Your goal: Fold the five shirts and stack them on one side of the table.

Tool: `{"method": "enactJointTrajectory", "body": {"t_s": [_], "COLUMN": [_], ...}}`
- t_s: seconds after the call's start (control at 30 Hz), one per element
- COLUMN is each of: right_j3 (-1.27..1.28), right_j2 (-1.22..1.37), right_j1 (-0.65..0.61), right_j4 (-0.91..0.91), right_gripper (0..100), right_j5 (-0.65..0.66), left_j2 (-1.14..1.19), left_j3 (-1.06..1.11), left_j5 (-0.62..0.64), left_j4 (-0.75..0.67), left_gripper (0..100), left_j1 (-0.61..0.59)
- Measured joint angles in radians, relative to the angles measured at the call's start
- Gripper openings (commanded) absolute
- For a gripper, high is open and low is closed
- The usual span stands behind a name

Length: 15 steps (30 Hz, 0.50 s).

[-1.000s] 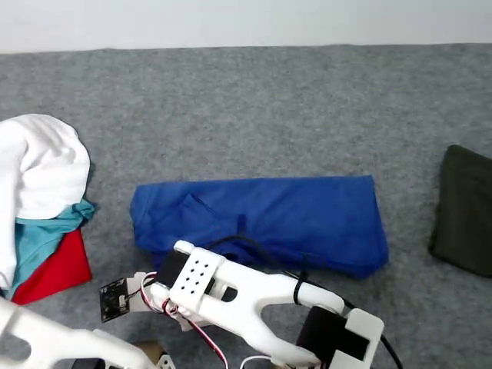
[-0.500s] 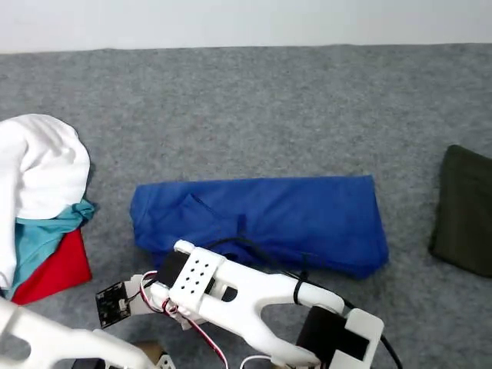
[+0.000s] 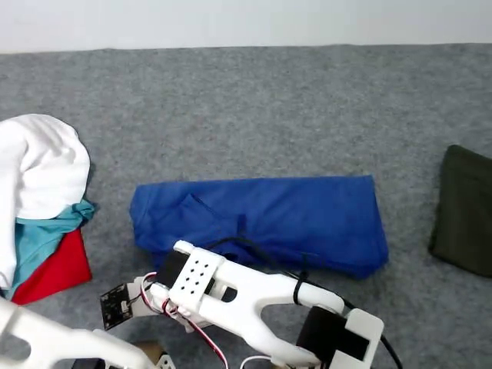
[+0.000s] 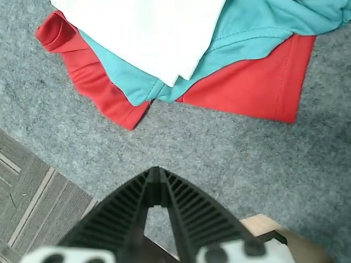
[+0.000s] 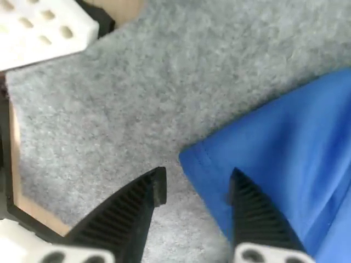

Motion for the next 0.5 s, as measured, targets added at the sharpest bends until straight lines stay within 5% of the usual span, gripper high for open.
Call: {"method": "enactJointTrajectory", "body": {"t_s": [0.5], "right_j3": [-0.005], "right_j2": [0.091], "right_j1": [0.003], "right_j4": [-0.120], "right_gripper": [13.9], "right_j5": [0.103], "left_j2": [0.000], "left_j3": [0.000], "left_j5": [0.000], "left_j4": [0.000], "left_gripper": [0], "left_j1": [-0.003]}}
